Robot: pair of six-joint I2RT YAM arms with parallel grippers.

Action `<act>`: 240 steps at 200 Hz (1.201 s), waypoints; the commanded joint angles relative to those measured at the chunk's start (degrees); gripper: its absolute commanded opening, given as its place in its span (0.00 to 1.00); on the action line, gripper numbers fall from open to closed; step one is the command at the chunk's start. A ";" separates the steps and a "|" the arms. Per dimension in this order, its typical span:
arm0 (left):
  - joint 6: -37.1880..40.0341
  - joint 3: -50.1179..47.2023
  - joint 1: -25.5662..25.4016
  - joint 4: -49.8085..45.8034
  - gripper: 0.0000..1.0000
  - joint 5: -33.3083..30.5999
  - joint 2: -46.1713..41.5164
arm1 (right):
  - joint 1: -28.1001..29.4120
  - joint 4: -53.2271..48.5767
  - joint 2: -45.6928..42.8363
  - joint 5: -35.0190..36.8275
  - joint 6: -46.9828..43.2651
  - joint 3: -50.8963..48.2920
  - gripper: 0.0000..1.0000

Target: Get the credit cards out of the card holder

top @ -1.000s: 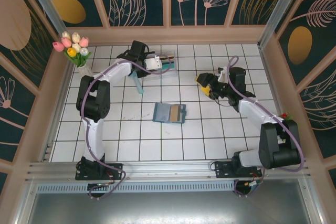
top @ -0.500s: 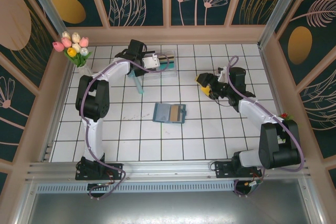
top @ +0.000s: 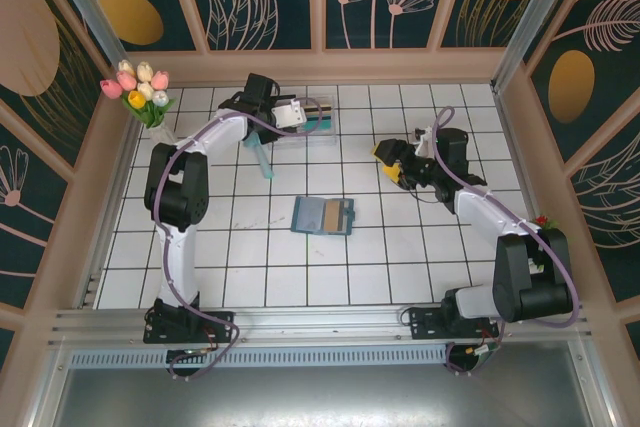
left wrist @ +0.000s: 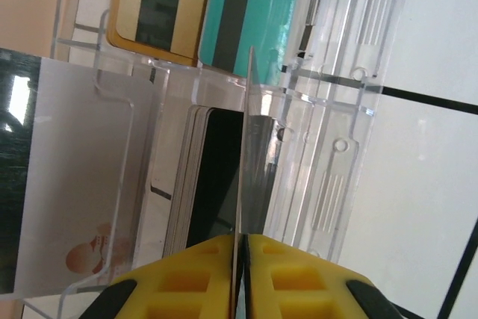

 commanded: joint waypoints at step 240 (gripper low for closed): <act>-2.46 3.79 0.70 -0.72 0.30 -1.86 -1.09 | -0.38 -0.79 -2.32 0.25 0.69 0.78 0.80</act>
